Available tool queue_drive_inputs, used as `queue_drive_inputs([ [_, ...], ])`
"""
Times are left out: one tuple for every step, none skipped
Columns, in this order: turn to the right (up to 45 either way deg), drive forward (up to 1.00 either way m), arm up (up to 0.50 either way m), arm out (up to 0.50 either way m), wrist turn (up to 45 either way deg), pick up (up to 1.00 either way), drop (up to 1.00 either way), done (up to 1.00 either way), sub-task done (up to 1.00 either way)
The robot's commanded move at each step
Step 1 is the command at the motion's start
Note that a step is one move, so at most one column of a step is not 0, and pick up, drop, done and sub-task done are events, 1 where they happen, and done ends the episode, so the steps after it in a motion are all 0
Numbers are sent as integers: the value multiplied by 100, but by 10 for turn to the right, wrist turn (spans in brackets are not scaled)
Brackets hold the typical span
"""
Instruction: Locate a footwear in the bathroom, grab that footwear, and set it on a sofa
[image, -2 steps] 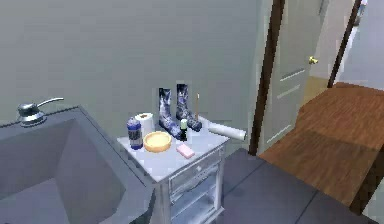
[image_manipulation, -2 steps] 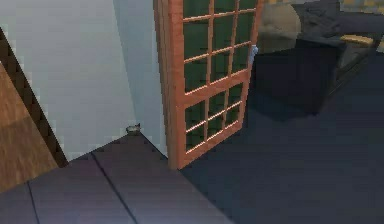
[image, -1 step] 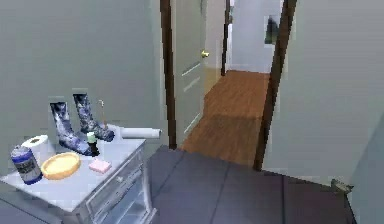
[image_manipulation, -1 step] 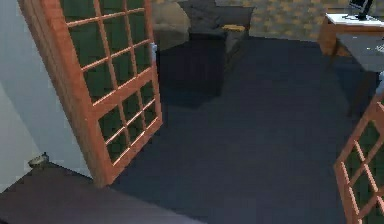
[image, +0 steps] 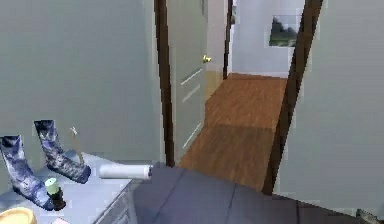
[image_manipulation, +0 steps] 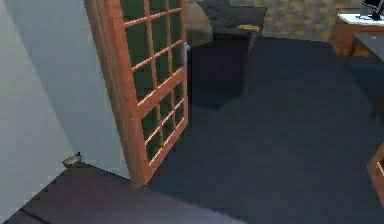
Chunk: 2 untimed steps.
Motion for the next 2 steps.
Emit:
queue_drive_inputs([
  [-120, 0, 0, 0, 0, 0, 0, 0, 0],
  [0, 30, 0, 0, 0, 0, 0, 0, 0],
])
